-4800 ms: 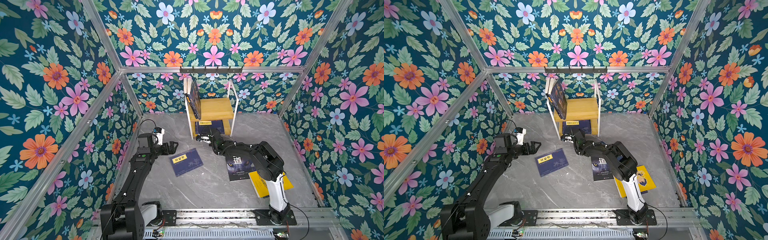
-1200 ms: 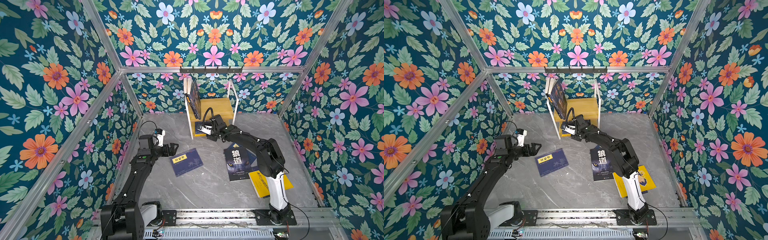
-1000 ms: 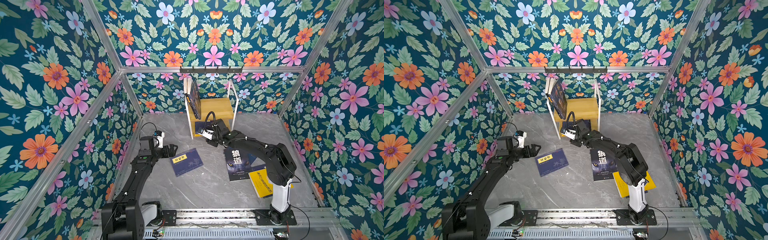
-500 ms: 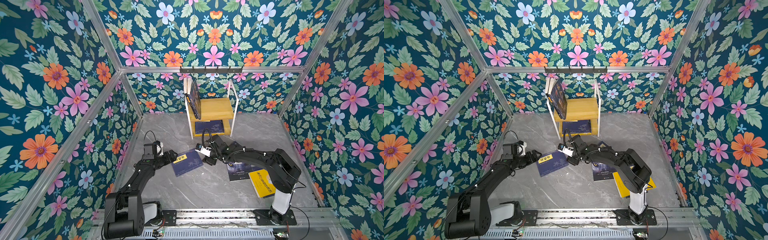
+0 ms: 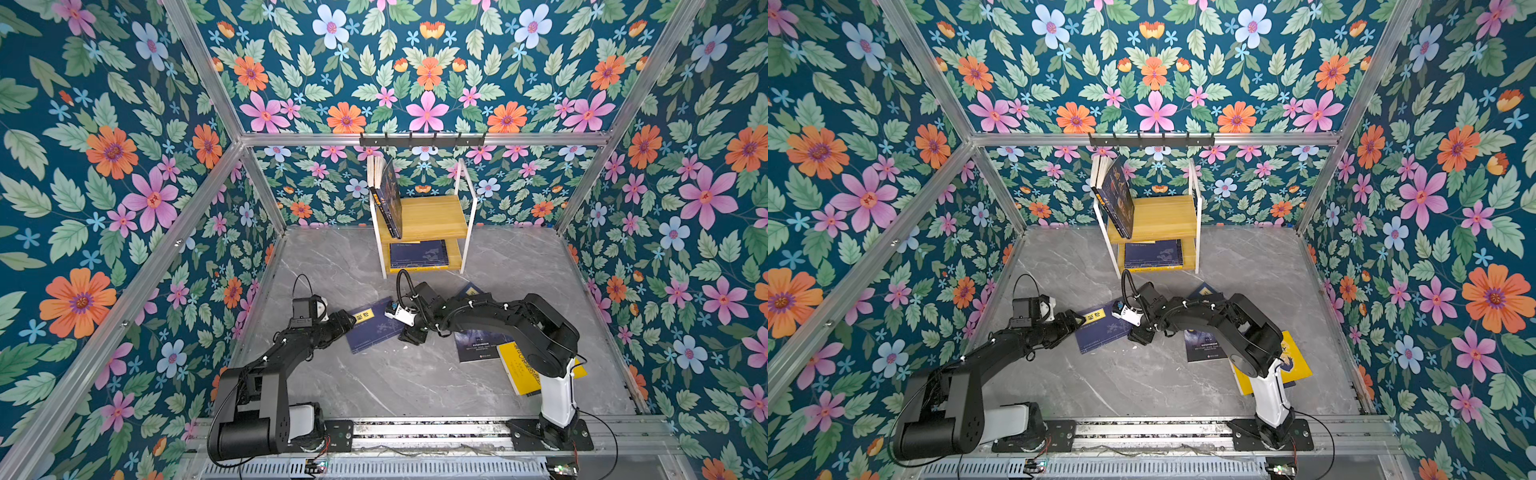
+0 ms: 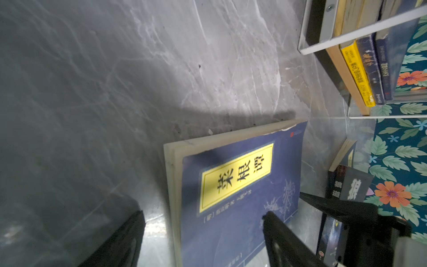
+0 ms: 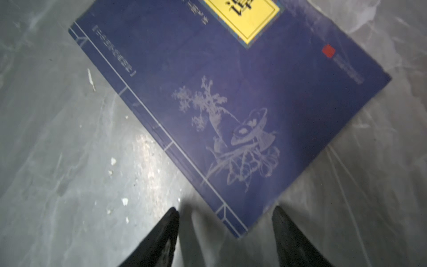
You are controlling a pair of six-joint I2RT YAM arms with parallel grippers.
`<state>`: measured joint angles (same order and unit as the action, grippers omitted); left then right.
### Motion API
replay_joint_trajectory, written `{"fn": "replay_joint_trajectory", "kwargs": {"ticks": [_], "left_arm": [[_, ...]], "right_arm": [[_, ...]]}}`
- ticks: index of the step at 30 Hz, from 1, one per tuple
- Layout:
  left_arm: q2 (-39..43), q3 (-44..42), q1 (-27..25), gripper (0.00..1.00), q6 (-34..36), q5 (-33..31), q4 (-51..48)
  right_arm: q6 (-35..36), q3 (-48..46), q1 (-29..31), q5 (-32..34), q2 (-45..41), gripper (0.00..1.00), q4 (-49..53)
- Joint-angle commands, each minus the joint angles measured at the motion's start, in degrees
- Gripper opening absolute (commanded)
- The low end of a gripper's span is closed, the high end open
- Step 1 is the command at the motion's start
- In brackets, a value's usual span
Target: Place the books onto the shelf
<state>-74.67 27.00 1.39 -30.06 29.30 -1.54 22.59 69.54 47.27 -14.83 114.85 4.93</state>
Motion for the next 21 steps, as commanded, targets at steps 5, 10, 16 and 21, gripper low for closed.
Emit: {"fn": "replay_joint_trajectory", "kwargs": {"ticks": [5,10,16,21], "left_arm": [[-1.78,-0.85,0.02,0.8,-2.11,0.26,2.75],[-2.87,-0.22,-0.11,0.77,-2.98,1.29,3.24],[-1.26,-0.02,-0.42,0.68,-3.6,1.99,3.2],[0.08,1.03,-0.42,0.54,-4.19,3.23,2.15]], "right_arm": [[-0.57,1.05,1.26,-0.15,2.89,0.64,0.2],[-1.32,1.28,1.73,0.11,3.96,0.63,-0.8],[-1.66,0.95,1.89,0.95,4.84,0.63,-2.32],[-1.67,-0.64,1.96,2.68,3.56,0.63,-3.85]]}}
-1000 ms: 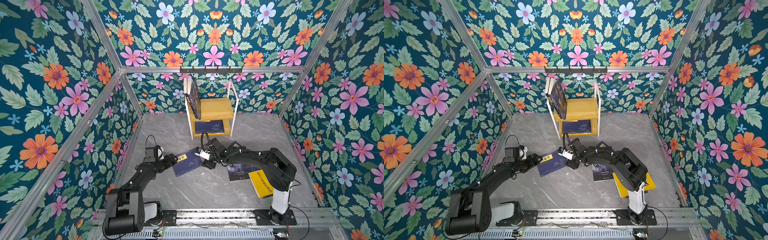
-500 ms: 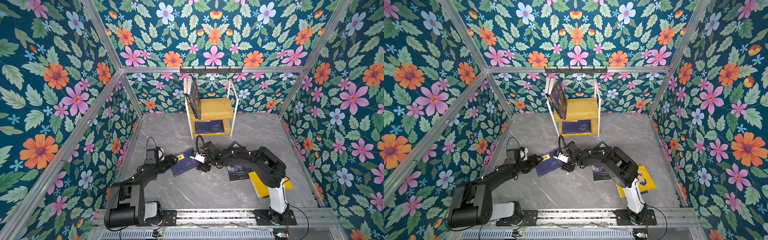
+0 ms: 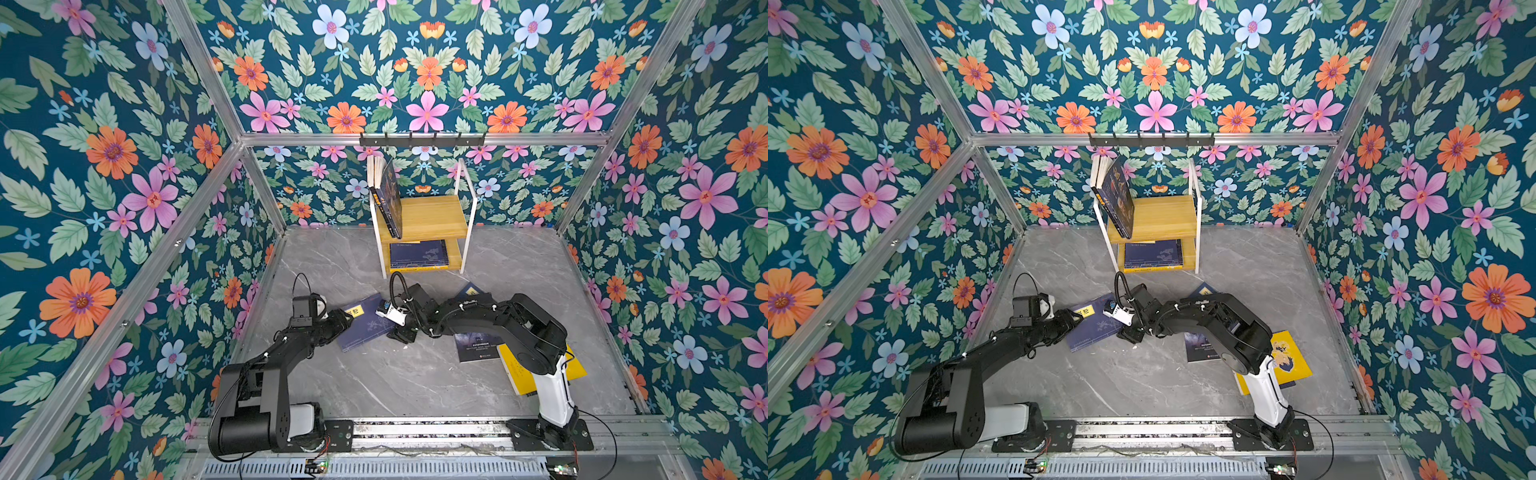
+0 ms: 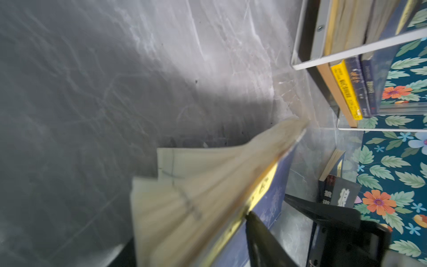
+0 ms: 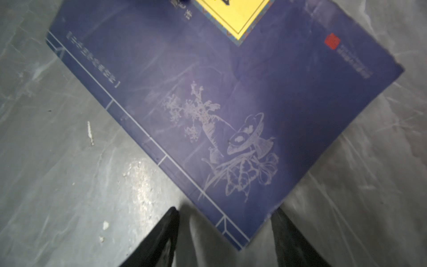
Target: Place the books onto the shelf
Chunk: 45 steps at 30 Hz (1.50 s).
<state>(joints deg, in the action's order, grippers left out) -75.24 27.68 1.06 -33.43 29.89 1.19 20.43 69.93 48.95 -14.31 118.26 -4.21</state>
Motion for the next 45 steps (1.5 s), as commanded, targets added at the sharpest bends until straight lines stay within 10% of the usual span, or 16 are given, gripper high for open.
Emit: {"fn": "replay_joint_trajectory", "kwargs": {"ticks": [1,11,39,45], "left_arm": [[0.87,0.43,-0.12,0.51,-0.85,2.65,-0.57],[1.41,2.11,-0.01,0.4,-2.34,5.92,-0.42],[0.94,2.82,-2.29,0.65,-4.5,7.86,0.38],[2.08,3.03,-2.2,0.56,-2.65,7.09,-0.06]], "right_arm": [[0.63,-1.15,0.27,2.7,-0.03,0.63,5.37],[-0.72,-2.71,0.22,5.07,-1.79,0.62,4.69],[-5.77,-5.49,1.76,7.27,-4.91,0.61,-1.73],[-3.78,-7.15,1.85,13.4,-6.59,0.63,-2.81]]}}
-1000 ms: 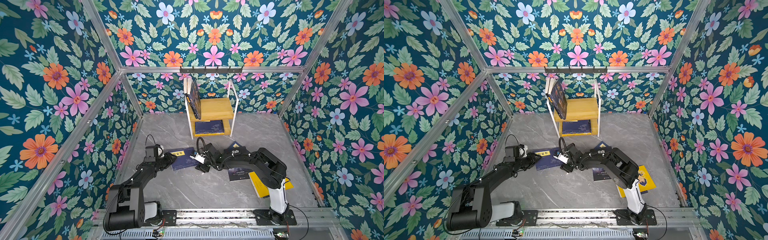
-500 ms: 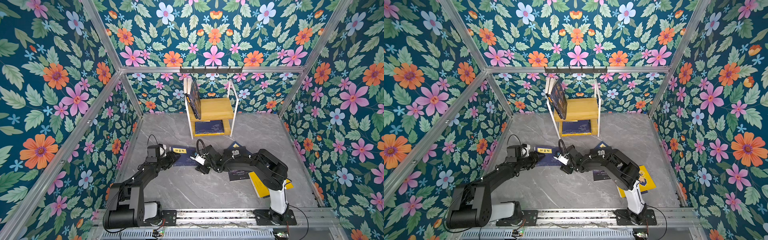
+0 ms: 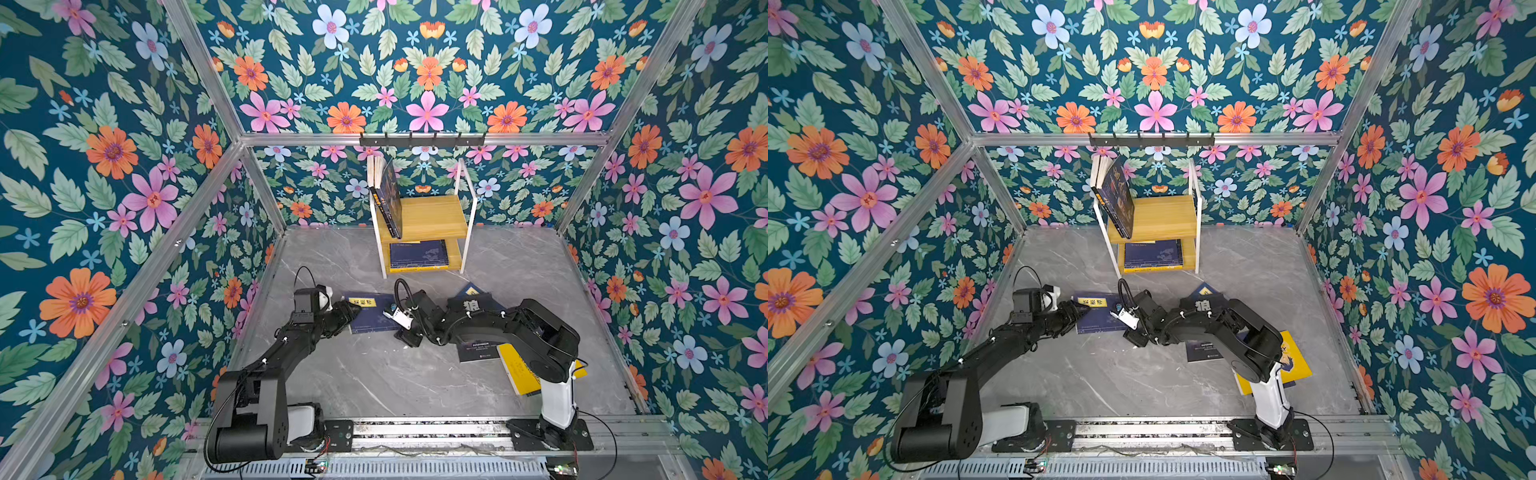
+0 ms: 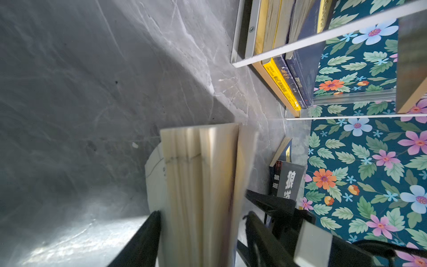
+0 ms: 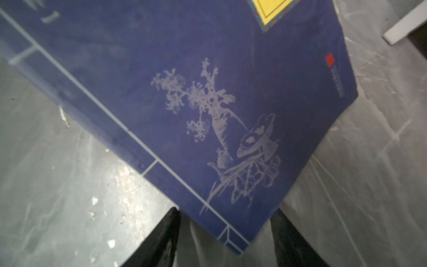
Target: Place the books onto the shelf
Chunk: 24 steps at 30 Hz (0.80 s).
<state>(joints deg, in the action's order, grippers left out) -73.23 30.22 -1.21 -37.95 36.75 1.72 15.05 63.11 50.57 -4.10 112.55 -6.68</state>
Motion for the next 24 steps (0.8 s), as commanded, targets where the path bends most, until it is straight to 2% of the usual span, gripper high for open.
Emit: {"fn": "replay_joint_trajectory", "kwargs": {"ticks": [1,3,8,20,24], "left_arm": [[-0.06,1.03,0.07,0.55,1.92,0.32,-0.87],[0.06,1.25,-0.1,0.54,2.3,0.56,-0.68],[0.26,1.66,-0.08,0.44,4.02,0.25,-0.83],[-0.32,1.41,-0.11,0.07,3.56,0.47,1.12],[-0.51,1.99,-0.11,0.06,3.63,0.96,0.74]], "right_arm": [[1.68,-0.57,0.39,3.76,-1.32,0.64,-0.38],[2.2,-1.32,0.67,4.57,-1.77,0.65,-1.79],[2.71,-0.88,0.85,5.64,-0.87,0.65,-2.25],[3.27,-2.2,0.97,6.56,-0.77,0.65,-3.64],[3.38,-4.99,1.31,9.62,-2.21,0.66,-5.44]]}}
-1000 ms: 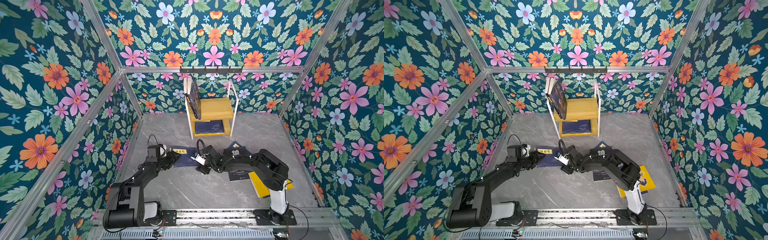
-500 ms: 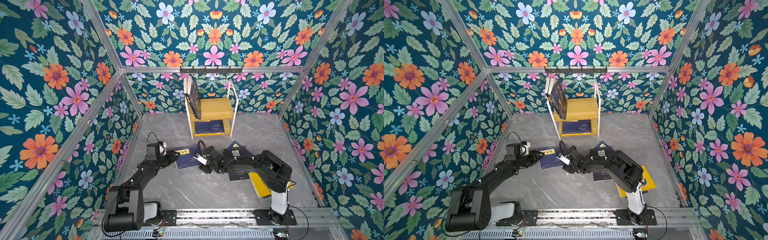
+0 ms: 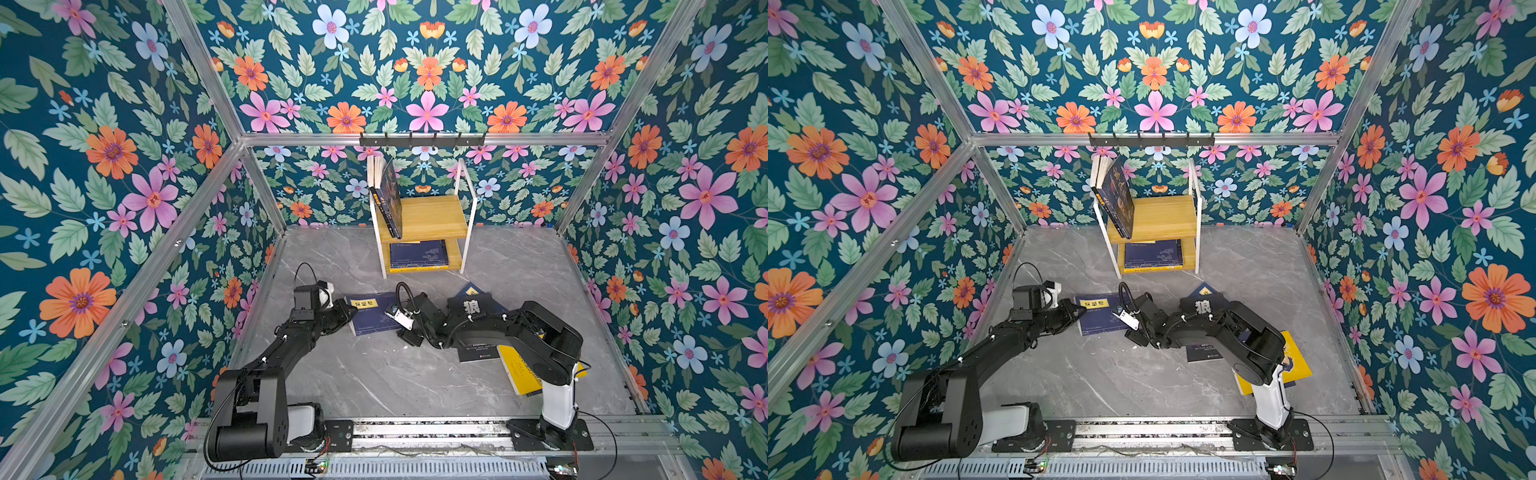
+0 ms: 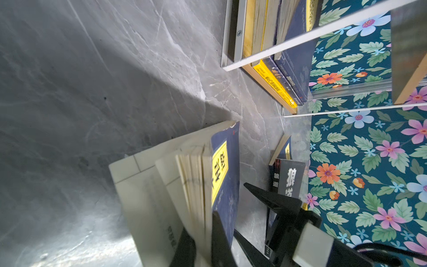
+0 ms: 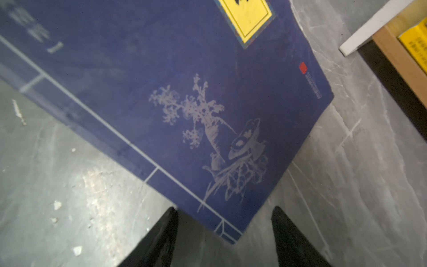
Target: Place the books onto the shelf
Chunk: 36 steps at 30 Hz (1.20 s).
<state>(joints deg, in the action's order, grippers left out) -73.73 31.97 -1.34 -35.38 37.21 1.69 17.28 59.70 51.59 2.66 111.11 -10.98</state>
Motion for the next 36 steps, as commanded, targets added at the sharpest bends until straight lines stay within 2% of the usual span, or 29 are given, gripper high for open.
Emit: {"fn": "replay_joint_trajectory", "kwargs": {"ticks": [1,6,12,28,31,34,36], "left_arm": [[0.1,0.12,0.03,0.06,0.93,0.54,1.03],[-0.36,0.58,-0.06,0.06,0.92,0.84,0.33],[-0.52,0.95,-0.24,0.06,0.74,1.0,0.16],[-0.36,0.61,-0.74,0.07,0.66,1.13,0.73],[-0.23,0.57,-0.73,0.1,0.96,0.94,0.42],[0.2,1.49,-0.68,0.27,1.59,0.64,-0.87],[1.06,2.09,-0.28,0.38,3.3,-0.58,-1.77]], "right_arm": [[1.17,-2.48,0.44,3.45,-1.1,0.67,-2.1],[2.83,-4.99,3.03,10.73,-2.34,0.69,-4.51],[6.71,-6.61,5.82,15.75,-2.55,0.71,-10.96],[21.23,-3.19,9.34,20.15,7.17,0.69,-32.69],[23.57,-1.51,9.39,20.45,8.99,0.58,-31.73],[23.62,-1.91,8.83,20.5,9.06,0.31,-32.07],[22.61,-2.69,8.23,19.96,8.56,0.21,-31.71]]}}
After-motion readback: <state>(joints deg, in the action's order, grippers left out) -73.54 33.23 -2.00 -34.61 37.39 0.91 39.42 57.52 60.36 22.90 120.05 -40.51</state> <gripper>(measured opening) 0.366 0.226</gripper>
